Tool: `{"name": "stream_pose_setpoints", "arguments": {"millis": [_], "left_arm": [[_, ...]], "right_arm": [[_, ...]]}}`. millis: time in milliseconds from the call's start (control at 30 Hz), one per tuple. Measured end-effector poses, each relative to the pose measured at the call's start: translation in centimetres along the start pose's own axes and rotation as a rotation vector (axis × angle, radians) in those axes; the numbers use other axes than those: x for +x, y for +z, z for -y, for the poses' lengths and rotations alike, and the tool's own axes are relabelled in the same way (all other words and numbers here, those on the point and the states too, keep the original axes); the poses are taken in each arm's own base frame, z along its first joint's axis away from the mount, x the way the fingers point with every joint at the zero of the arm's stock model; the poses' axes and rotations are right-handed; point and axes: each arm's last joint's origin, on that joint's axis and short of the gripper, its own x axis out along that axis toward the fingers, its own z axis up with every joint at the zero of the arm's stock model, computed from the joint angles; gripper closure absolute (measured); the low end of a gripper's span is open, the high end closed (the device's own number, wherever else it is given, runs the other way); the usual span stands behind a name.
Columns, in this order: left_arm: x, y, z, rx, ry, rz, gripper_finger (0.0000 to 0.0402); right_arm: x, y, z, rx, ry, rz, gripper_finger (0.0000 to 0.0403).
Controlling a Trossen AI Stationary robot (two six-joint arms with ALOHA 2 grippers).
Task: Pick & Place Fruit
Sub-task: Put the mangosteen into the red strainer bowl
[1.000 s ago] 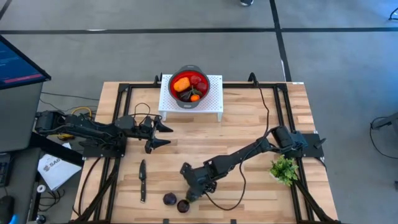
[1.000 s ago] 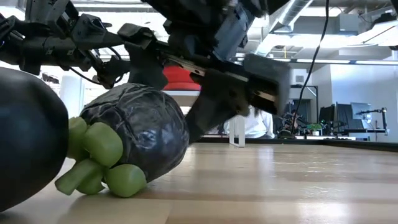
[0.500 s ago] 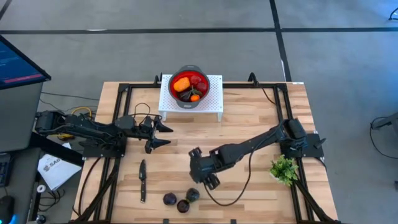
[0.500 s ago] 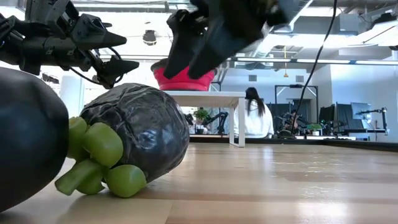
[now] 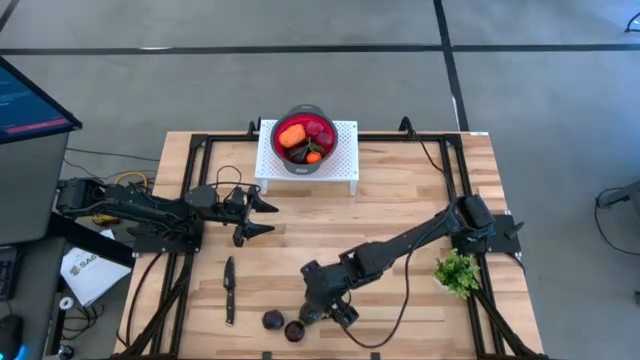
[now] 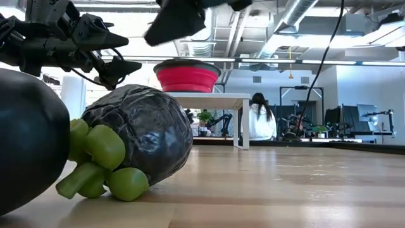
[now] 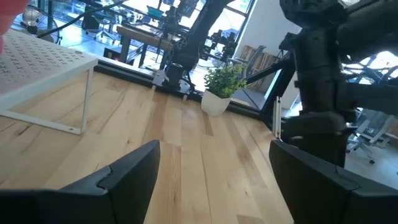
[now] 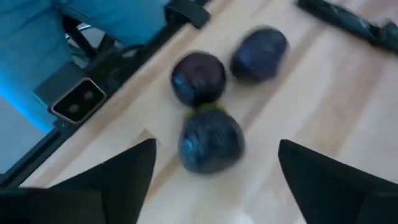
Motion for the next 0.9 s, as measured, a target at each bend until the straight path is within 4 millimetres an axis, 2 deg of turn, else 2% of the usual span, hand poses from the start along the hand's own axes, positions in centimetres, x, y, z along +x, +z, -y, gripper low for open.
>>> {"name": "stream_pose_setpoints", "arguments": {"millis": [133,233,300,367,767,900], "left_arm": [[0.0,0.0,0.0,0.0,0.0,0.0,0.0105],[0.0,-0.1,0.0,-0.002,0.002,-0.009,0.0105],[0.0,-0.1,0.0,-0.002,0.002,-0.009,0.0105],[0.0,-0.1,0.0,-0.002,0.003,-0.011,0.0105],[0.0,-0.1,0.0,-0.002,0.0,-0.011,0.0105],[0.0,-0.1,0.0,-0.002,0.002,-0.01,0.0105]], "right_arm": [[1.5,-0.5,-0.6,-0.079,0.014,-0.023,0.0037],[2.1,0.4,-0.6,-0.171,-0.008,0.054,0.0016],[2.7,-0.4,-0.7,-0.194,0.002,0.013,0.0009],[3.8,-0.5,-0.4,-0.204,-0.008,0.035,0.0008],[5.1,-1.1,0.5,-0.248,-0.009,0.037,0.0023],[6.3,-1.9,0.8,-0.241,0.019,0.029,0.0023]]}}
